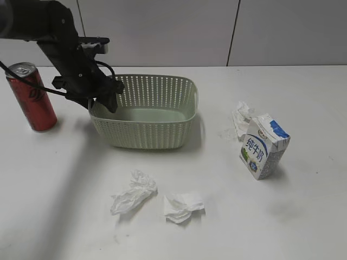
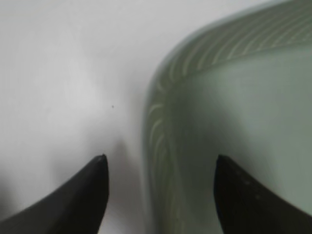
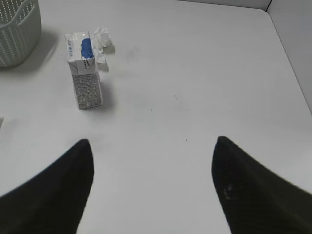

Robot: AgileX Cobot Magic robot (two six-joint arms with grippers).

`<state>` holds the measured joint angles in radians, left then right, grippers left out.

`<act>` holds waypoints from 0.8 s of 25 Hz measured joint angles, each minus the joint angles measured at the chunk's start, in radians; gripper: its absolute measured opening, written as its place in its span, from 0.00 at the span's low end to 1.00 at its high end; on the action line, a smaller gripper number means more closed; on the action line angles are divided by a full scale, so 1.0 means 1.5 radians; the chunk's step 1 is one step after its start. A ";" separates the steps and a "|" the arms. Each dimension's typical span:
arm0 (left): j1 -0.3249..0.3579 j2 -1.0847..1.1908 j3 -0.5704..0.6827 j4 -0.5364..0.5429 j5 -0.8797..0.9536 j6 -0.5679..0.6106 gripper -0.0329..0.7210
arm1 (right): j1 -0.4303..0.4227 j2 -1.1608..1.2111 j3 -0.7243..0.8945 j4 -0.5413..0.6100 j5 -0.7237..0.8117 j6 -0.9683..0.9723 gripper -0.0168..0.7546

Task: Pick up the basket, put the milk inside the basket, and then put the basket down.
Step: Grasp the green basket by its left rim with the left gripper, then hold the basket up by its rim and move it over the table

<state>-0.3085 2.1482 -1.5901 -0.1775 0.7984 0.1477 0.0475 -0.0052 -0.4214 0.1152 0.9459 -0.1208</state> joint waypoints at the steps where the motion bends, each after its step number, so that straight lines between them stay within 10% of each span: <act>1: 0.000 0.005 -0.001 -0.002 -0.009 -0.005 0.66 | 0.000 0.000 0.000 0.000 0.000 0.000 0.77; 7: 0.000 0.013 -0.004 -0.004 -0.040 -0.046 0.07 | 0.000 0.000 0.000 0.000 0.000 0.000 0.77; 20: 0.000 -0.042 -0.004 0.001 -0.018 -0.137 0.04 | 0.000 0.000 0.000 0.001 0.000 0.000 0.77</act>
<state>-0.3085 2.0850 -1.5954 -0.1756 0.7718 -0.0579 0.0475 -0.0052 -0.4214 0.1161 0.9459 -0.1208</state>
